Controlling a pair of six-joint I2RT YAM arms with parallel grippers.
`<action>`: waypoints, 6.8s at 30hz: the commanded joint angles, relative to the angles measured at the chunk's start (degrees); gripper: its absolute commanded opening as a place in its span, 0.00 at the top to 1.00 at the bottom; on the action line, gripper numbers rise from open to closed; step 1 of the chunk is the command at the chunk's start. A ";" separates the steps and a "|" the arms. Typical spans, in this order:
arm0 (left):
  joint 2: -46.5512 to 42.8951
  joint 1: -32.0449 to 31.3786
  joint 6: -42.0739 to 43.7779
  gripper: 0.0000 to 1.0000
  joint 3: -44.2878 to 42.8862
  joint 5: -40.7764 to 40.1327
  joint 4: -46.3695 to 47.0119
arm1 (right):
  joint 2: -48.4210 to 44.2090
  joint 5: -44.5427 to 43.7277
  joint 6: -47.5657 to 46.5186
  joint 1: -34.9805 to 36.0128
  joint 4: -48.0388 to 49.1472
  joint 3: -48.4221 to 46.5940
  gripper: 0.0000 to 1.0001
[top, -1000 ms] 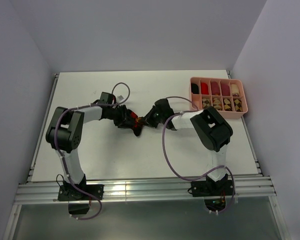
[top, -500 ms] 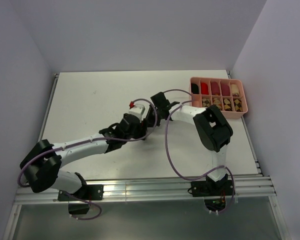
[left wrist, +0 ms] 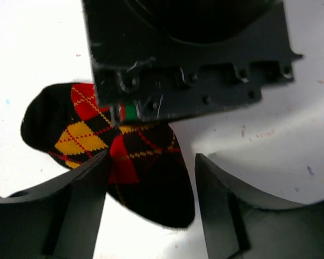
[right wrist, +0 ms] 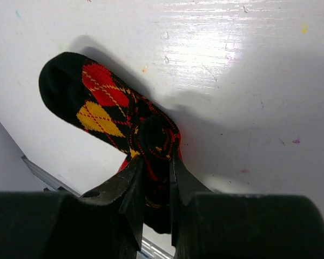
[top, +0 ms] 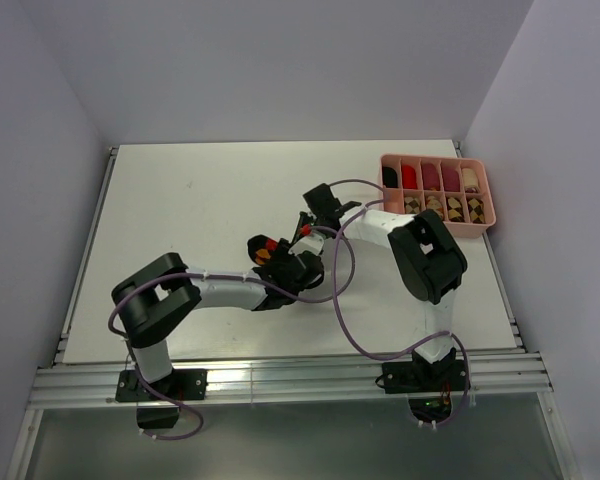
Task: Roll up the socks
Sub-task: Roll the sock at the center of the board, then pick up the sock at the center of the board.
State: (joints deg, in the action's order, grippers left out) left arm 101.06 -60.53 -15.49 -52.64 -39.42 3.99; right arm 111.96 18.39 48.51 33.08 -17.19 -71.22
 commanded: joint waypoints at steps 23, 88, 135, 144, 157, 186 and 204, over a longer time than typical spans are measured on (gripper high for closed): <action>-1.03 10.60 -9.65 0.99 -8.35 26.56 -17.07 | -17.38 1.92 5.88 -5.92 14.46 14.78 0.36; -20.10 16.87 -7.11 0.35 2.81 20.29 -4.52 | -5.44 -4.16 -1.58 -3.29 1.47 6.36 1.00; 2.92 20.17 -14.92 0.98 -9.84 44.23 -15.59 | -18.79 8.50 6.68 -10.05 25.34 18.38 0.30; 5.47 31.25 -21.77 0.95 -9.85 66.90 -9.80 | -18.71 8.76 5.97 -9.62 34.04 24.80 0.26; 7.84 37.24 -34.34 0.92 -1.15 76.41 7.43 | -7.03 9.21 10.55 -5.92 44.53 23.15 0.24; 17.77 39.70 -55.69 0.76 13.18 89.34 49.17 | 4.59 19.40 8.72 -3.02 52.01 17.35 1.00; -13.33 40.40 -25.66 0.25 5.62 57.89 -2.30 | -12.38 11.13 -21.35 -7.94 9.65 4.34 1.00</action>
State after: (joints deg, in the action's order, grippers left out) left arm 92.05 -20.67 -48.64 -44.34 27.57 12.97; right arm 103.24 30.35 33.41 26.87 0.01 -63.96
